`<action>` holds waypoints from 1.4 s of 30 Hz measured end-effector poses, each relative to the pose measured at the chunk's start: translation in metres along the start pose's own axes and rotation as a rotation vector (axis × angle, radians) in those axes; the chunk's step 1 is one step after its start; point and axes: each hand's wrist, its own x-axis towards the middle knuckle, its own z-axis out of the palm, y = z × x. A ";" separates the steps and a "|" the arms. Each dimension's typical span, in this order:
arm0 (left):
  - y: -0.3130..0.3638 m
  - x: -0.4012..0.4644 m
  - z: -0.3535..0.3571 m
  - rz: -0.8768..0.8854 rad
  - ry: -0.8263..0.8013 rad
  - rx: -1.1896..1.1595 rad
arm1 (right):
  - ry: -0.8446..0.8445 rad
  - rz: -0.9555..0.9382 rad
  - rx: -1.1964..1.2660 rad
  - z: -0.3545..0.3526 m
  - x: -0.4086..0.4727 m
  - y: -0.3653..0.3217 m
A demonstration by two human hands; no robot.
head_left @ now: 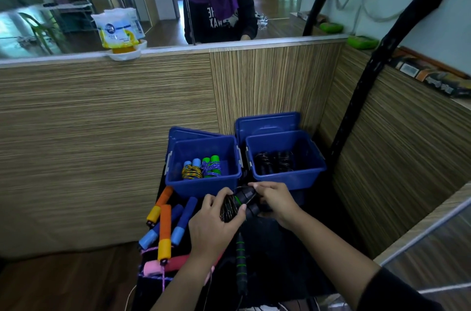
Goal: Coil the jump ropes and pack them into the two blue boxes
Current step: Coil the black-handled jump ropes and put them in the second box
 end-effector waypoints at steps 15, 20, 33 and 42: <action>0.006 0.015 -0.007 -0.041 0.037 -0.023 | 0.018 -0.070 0.138 -0.003 0.005 -0.001; 0.008 0.016 -0.007 -0.123 0.020 -0.053 | -0.010 -0.033 0.326 -0.001 0.001 -0.002; 0.015 0.023 0.003 -0.287 0.038 -0.168 | -0.006 0.079 0.516 0.003 0.000 0.003; 0.024 0.025 0.001 -0.359 -0.023 -0.286 | 0.066 0.007 0.400 0.014 -0.002 0.015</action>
